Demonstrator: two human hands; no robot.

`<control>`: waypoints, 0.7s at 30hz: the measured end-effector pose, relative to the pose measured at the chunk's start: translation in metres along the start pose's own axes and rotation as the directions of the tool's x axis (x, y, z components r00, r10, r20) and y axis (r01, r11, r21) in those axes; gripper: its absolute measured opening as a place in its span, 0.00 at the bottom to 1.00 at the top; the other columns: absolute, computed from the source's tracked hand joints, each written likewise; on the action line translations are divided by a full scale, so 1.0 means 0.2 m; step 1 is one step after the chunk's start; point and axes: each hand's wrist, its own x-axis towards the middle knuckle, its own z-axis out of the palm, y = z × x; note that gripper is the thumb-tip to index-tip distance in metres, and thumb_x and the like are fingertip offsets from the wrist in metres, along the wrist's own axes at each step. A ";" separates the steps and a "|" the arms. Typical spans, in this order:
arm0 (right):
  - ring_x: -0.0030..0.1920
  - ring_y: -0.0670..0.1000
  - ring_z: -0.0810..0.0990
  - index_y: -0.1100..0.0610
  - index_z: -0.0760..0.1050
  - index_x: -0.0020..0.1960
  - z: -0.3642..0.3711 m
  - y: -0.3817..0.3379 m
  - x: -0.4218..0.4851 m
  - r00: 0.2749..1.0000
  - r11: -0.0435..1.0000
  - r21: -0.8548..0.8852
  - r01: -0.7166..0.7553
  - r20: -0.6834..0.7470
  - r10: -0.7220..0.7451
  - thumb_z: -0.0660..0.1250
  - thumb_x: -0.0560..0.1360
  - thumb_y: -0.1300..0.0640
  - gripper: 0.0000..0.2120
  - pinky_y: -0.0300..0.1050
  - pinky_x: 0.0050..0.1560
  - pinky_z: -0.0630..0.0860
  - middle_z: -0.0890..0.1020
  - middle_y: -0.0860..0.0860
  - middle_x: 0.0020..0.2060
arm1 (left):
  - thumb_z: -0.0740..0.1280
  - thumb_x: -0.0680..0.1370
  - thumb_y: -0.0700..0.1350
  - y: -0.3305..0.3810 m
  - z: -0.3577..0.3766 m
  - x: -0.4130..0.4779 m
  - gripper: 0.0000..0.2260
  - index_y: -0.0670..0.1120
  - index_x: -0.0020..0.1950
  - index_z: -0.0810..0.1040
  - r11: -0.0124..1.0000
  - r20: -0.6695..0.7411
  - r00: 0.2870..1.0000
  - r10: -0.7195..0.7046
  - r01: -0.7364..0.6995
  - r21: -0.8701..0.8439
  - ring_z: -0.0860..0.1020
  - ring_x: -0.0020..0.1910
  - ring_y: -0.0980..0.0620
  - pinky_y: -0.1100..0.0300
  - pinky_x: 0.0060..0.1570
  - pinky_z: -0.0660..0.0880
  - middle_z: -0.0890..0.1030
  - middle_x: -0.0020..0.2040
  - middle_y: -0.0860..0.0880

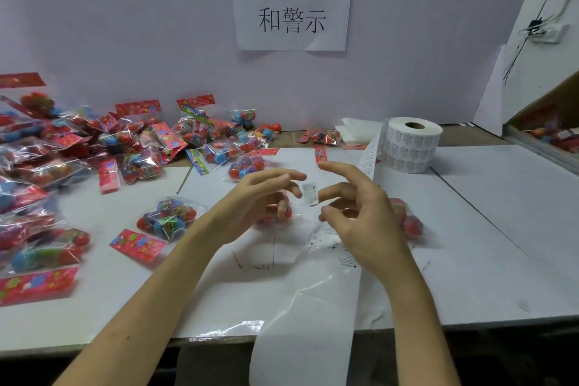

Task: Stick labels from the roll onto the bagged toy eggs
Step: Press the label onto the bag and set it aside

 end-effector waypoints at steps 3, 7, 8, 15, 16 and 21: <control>0.41 0.47 0.85 0.40 0.72 0.70 0.02 0.01 0.00 0.999 1.000 -0.011 -0.009 0.043 0.009 0.65 0.77 0.69 0.30 0.35 0.43 0.79 0.83 0.41 0.44 | 0.74 0.71 0.55 0.00 0.00 0.00 0.13 0.51 0.52 0.88 0.999 -0.001 1.000 -0.015 0.015 0.051 0.75 0.46 0.41 0.57 0.45 0.76 0.83 0.47 0.48; 0.41 0.46 0.83 0.38 0.71 0.70 0.03 0.01 0.00 0.997 0.997 -0.078 0.002 0.076 0.004 0.66 0.78 0.65 0.28 0.35 0.41 0.78 0.82 0.39 0.43 | 0.78 0.69 0.53 -0.02 0.00 0.01 0.10 0.49 0.45 0.88 0.994 -0.014 0.999 -0.040 0.041 0.102 0.75 0.49 0.38 0.54 0.46 0.74 0.83 0.45 0.45; 0.41 0.45 0.82 0.38 0.70 0.70 0.04 0.01 -0.01 0.997 0.996 -0.090 0.003 0.078 0.004 0.67 0.78 0.64 0.28 0.34 0.41 0.77 0.82 0.39 0.43 | 0.78 0.69 0.52 -0.02 -0.01 0.01 0.10 0.49 0.45 0.88 0.993 -0.016 0.999 -0.043 0.044 0.112 0.75 0.49 0.38 0.54 0.46 0.74 0.83 0.45 0.45; 0.40 0.38 0.79 0.40 0.71 0.71 0.04 0.02 0.00 0.995 0.992 -0.101 -0.075 0.054 0.081 0.69 0.78 0.61 0.26 0.31 0.36 0.75 0.82 0.40 0.48 | 0.76 0.71 0.48 -0.01 -0.01 -0.01 0.05 0.48 0.43 0.87 0.999 0.071 0.997 -0.035 0.032 0.040 0.74 0.46 0.40 0.58 0.44 0.74 0.82 0.47 0.47; 0.42 0.36 0.79 0.40 0.71 0.71 0.05 0.03 0.00 0.993 0.989 -0.122 -0.088 0.062 0.096 0.70 0.78 0.60 0.26 0.29 0.36 0.75 0.81 0.39 0.51 | 0.76 0.71 0.48 -0.01 -0.01 -0.01 0.04 0.48 0.43 0.87 0.999 0.078 0.996 -0.033 0.032 0.019 0.72 0.48 0.38 0.57 0.46 0.75 0.82 0.47 0.47; 0.43 0.40 0.82 0.39 0.78 0.57 0.04 0.04 0.01 0.997 0.997 -0.021 -0.078 0.003 0.078 0.76 0.74 0.53 0.15 0.32 0.38 0.78 0.83 0.38 0.47 | 0.84 0.64 0.52 0.00 -0.01 -0.01 0.14 0.49 0.46 0.88 0.998 0.037 0.999 -0.009 0.011 -0.061 0.72 0.53 0.36 0.51 0.52 0.76 0.81 0.50 0.41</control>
